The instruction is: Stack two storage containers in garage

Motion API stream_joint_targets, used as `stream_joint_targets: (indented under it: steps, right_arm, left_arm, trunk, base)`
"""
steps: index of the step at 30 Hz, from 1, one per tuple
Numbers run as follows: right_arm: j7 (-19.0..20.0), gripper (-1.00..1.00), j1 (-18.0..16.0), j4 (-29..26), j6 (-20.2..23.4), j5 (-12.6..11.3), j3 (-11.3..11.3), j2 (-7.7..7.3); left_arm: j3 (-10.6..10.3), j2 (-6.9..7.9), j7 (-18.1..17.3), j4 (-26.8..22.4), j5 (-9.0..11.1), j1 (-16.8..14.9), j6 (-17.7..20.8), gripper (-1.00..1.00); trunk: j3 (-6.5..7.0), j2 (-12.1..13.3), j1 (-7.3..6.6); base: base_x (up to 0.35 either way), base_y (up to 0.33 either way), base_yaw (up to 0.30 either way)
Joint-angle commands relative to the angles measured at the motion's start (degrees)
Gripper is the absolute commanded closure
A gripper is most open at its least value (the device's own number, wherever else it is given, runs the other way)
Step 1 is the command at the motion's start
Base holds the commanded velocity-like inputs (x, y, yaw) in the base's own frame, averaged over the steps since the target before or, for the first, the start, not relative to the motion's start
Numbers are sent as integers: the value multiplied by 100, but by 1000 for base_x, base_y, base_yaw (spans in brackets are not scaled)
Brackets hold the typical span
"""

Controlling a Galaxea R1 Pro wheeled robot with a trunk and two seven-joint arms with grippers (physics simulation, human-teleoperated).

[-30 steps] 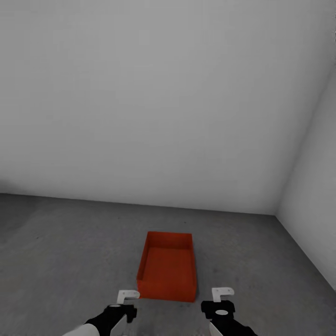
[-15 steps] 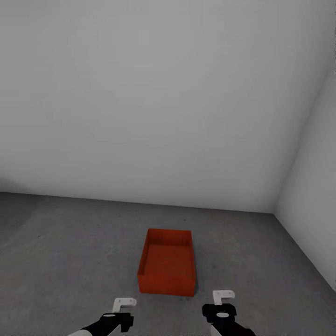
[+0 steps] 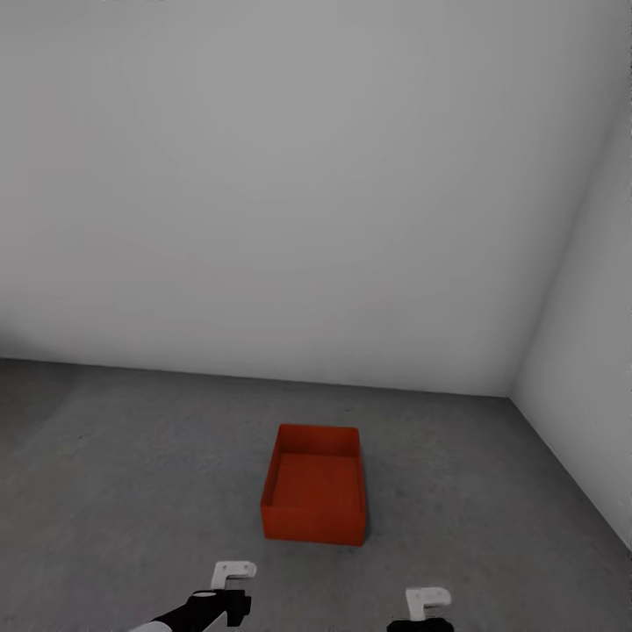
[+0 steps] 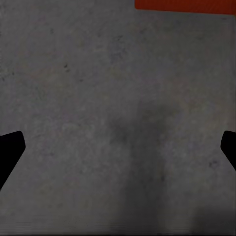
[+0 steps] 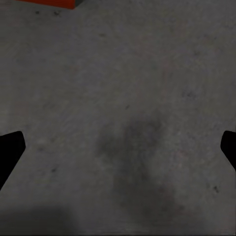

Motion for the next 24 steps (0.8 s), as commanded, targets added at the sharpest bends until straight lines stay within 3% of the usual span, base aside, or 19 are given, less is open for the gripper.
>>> stream_joint_targets:
  steps: [1,5,13,18,24]
  right_arm:
    - [4,-100,30,21,-47,-58,50,11]
    - [29,-100,466,41,-104,-59,46,31]
    - [32,-100,609,50,-109,-100,42,11]
    - [27,-100,616,52,-107,-508,42,1]
    - [17,-100,616,51,-99,-618,44,11]
  left_arm:
    - [-47,-1,19,-1,45,-4,20,-100]
    - [-47,-1,19,-1,45,-5,20,-100]
    - [-47,-5,14,-1,39,-5,14,-100]
    - [-47,-7,18,-1,37,-5,19,-100]
    - [-47,-32,19,0,37,-5,44,-100]
  trunk:
    - [-5,-3,-2]
    - [-5,-3,-2]
    - [-5,-3,-2]
    - [-5,-3,-2]
    - [-5,-3,-2]
  base:
    - [-114,0,0]
    - [-103,0,0]
    - [-36,0,0]
    - [-2,0,-79]
    - [0,0,-257]
